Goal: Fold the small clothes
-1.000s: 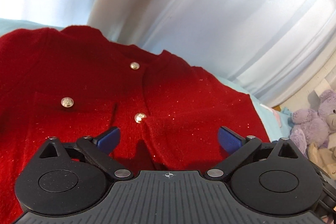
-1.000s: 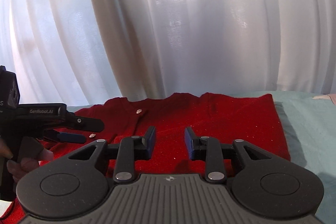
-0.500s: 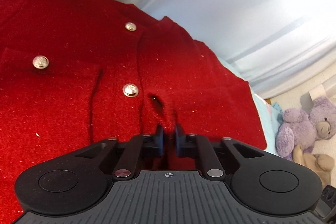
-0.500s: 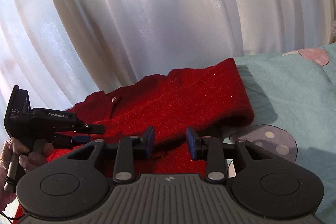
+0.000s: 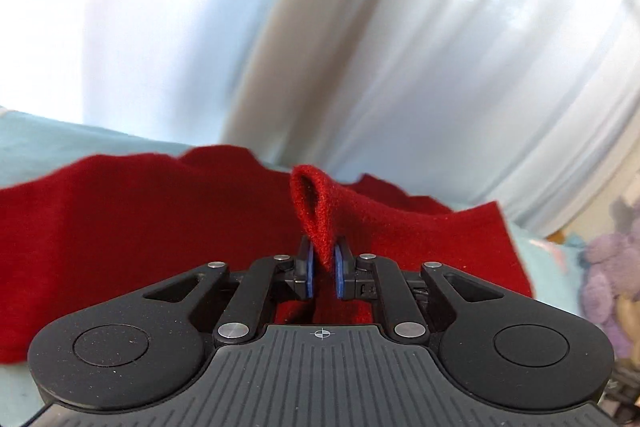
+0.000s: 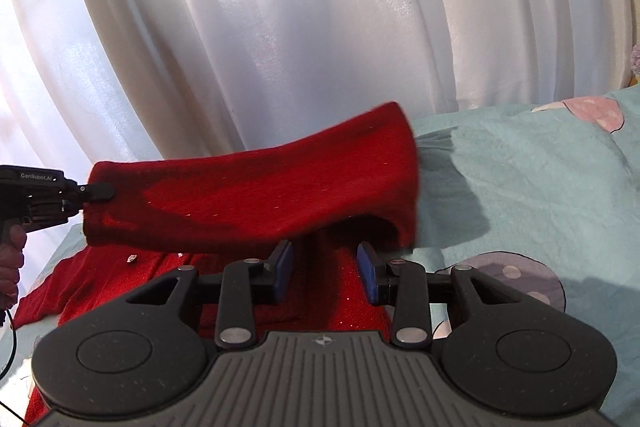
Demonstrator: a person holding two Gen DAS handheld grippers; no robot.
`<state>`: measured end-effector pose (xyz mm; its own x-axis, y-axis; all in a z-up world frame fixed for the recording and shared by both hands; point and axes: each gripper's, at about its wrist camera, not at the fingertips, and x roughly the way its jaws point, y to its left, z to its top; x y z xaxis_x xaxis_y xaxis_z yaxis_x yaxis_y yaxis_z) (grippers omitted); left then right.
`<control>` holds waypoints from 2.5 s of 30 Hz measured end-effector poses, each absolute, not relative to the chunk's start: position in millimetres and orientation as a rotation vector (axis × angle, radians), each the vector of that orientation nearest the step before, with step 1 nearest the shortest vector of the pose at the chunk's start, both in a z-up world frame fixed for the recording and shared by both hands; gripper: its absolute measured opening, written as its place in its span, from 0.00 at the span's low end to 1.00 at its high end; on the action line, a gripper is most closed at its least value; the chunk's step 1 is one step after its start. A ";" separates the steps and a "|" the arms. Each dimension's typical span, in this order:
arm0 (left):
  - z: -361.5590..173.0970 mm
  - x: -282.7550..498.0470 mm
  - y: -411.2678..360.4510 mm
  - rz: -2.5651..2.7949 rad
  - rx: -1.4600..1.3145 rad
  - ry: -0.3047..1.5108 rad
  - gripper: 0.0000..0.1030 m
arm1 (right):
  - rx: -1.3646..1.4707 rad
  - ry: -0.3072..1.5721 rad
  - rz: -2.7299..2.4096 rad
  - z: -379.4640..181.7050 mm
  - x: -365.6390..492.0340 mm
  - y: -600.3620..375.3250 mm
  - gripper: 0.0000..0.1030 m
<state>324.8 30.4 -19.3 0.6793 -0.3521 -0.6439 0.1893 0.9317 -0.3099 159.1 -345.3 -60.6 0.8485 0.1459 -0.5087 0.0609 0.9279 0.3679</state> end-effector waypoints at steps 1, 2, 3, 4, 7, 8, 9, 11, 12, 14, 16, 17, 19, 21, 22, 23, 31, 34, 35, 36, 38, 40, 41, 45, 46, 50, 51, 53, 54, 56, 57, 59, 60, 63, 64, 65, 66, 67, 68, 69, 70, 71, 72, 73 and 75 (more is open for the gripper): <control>-26.5 327.3 37.2 -0.265 -0.206 0.775 0.13 | 0.383 0.562 0.043 -61.0 160.3 -345.2 0.36; -37.8 331.5 44.3 -0.225 -0.197 0.792 0.15 | 0.380 0.565 0.040 -61.6 161.8 -344.8 0.37; -48.9 334.6 49.9 -0.202 -0.200 0.820 0.22 | 0.376 0.571 0.037 -62.1 163.5 -344.1 0.38; -59.4 337.0 54.0 -0.191 -0.211 0.847 0.35 | 0.373 0.577 0.035 -62.9 164.9 -343.6 0.40; -82.7 340.8 60.0 -0.206 -0.272 0.889 0.45 | 0.356 0.595 0.029 -63.9 172.3 -340.4 0.41; -86.2 341.9 61.1 -0.208 -0.286 0.882 0.43 | 0.350 0.599 0.028 -63.9 175.5 -339.0 0.41; -86.9 342.6 62.0 -0.210 -0.295 0.870 0.23 | 0.345 0.603 0.025 -63.3 179.1 -337.1 0.42; -82.4 347.0 67.5 -0.207 -0.319 0.862 0.11 | 0.334 0.608 0.022 -61.8 186.1 -333.8 0.42; -77.2 346.3 69.1 -0.205 -0.317 0.849 0.11 | 0.329 0.610 0.023 -60.4 191.4 -331.5 0.42; -61.6 347.9 70.0 -0.203 -0.266 0.795 0.11 | 0.314 0.606 0.028 -58.7 196.5 -327.8 0.42; -46.7 350.4 69.3 -0.192 -0.202 0.743 0.11 | 0.291 0.601 0.027 -57.7 204.7 -323.9 0.42; -42.6 352.2 70.4 -0.186 -0.181 0.729 0.11 | 0.280 0.598 0.020 -57.0 208.7 -322.0 0.42; -41.0 356.4 73.0 -0.162 -0.147 0.720 0.11 | 0.266 0.593 0.011 -55.9 217.8 -319.6 0.42; -47.2 358.7 77.0 -0.139 -0.130 0.737 0.11 | 0.270 0.589 0.000 -55.2 226.0 -318.4 0.42; -52.9 359.5 79.2 -0.134 -0.127 0.758 0.11 | 0.274 0.590 -0.003 -55.5 230.7 -318.3 0.42; -59.5 360.0 80.6 -0.135 -0.128 0.782 0.11 | 0.279 0.594 -0.005 -56.0 234.8 -318.1 0.42; -86.5 360.9 91.6 -0.144 -0.206 0.843 0.15 | 0.247 0.701 -0.038 -79.6 270.9 -313.0 0.42; -82.5 361.9 96.7 -0.152 -0.237 0.835 0.14 | 0.208 0.708 -0.037 -88.9 276.1 -308.6 0.34; -80.9 361.1 96.3 -0.156 -0.230 0.823 0.13 | 0.193 0.696 -0.026 -89.4 275.2 -306.4 0.30; -79.1 360.9 94.3 -0.157 -0.216 0.812 0.13 | 0.171 0.684 -0.020 -89.1 274.2 -303.5 0.24; -79.5 363.8 90.5 -0.157 -0.191 0.809 0.13 | 0.095 0.670 -0.033 -88.1 272.9 -295.7 0.20; -85.2 367.2 89.1 -0.138 -0.179 0.824 0.13 | -0.018 0.658 -0.061 -89.1 272.9 -284.9 0.19; -87.6 367.5 89.5 -0.124 -0.174 0.831 0.14 | -0.077 0.655 -0.072 -91.0 273.3 -279.1 0.19; -88.3 364.2 90.9 -0.120 -0.172 0.829 0.18 | -0.241 0.645 -0.093 -98.0 276.0 -262.4 0.20; -86.2 363.2 90.7 -0.113 -0.172 0.832 0.20 | -0.252 0.649 -0.095 -97.4 277.3 -261.2 0.20; -71.2 349.8 91.2 -0.124 -0.191 0.804 0.49 | -0.283 0.610 -0.103 -83.7 267.6 -254.5 0.23; -68.1 345.8 91.0 -0.137 -0.197 0.794 0.50 | -0.308 0.569 -0.092 -80.0 260.5 -249.9 0.24; -67.5 342.0 89.0 -0.149 -0.205 0.790 0.52 | -0.340 0.507 -0.046 -75.8 250.7 -240.2 0.26; -70.3 342.8 87.7 -0.150 -0.204 0.800 0.52 | -0.347 0.502 -0.026 -75.7 249.9 -235.7 0.26; -80.1 347.0 84.4 -0.121 -0.182 0.835 0.50 | -0.362 0.525 -0.003 -81.0 253.1 -227.8 0.26; -84.9 348.4 83.2 -0.099 -0.164 0.843 0.49 | -0.364 0.542 0.003 -85.2 255.8 -225.3 0.26; -87.4 348.0 81.2 -0.091 -0.128 0.821 0.52 | -0.361 0.602 -0.007 -96.1 263.2 -224.4 0.26; -87.4 347.0 80.9 -0.085 -0.118 0.819 0.52 | -0.355 0.585 -0.012 -99.1 263.0 -225.5 0.26; -88.0 345.6 82.4 -0.079 -0.127 0.820 0.52 | -0.368 0.582 -0.011 -99.1 263.1 -224.2 0.26; -88.1 345.3 83.4 -0.077 -0.133 0.821 0.52 | -0.374 0.581 -0.011 -100.1 263.1 -223.9 0.26; -87.9 345.1 84.6 -0.076 -0.140 0.823 0.52 | -0.380 0.578 -0.011 -100.9 263.3 -223.9 0.26; -88.2 345.3 85.3 -0.073 -0.144 0.825 0.52 | -0.383 0.577 -0.011 -101.1 262.9 -223.6 0.27; -89.0 346.2 85.7 -0.069 -0.147 0.828 0.53 | -0.385 0.577 -0.013 -101.6 262.9 -223.4 0.27; -89.1 346.2 85.9 -0.064 -0.146 0.829 0.54 | -0.388 0.576 -0.015 -101.2 261.9 -223.2 0.28; -89.1 345.7 85.4 -0.061 -0.142 0.830 0.55 | -0.389 0.577 -0.017 -101.1 261.9 -222.8 0.28; -88.7 345.4 85.0 -0.060 -0.136 0.831 0.55 | -0.388 0.577 -0.019 -101.4 262.8 -222.4 0.28; -88.5 345.4 84.4 -0.059 -0.130 0.831 0.56 | -0.386 0.576 -0.022 -101.4 262.8 -222.5 0.29; -88.3 345.4 84.0 -0.057 -0.125 0.832 0.57 | -0.383 0.575 -0.025 -101.3 262.3 -222.8 0.29; -88.8 345.6 84.0 -0.054 -0.123 0.833 0.59 | -0.380 0.576 -0.029 -101.4 261.9 -222.6 0.29; -88.1 344.5 86.4 -0.050 -0.129 0.835 0.61 | -0.382 0.577 -0.033 -101.5 262.1 -222.0 0.29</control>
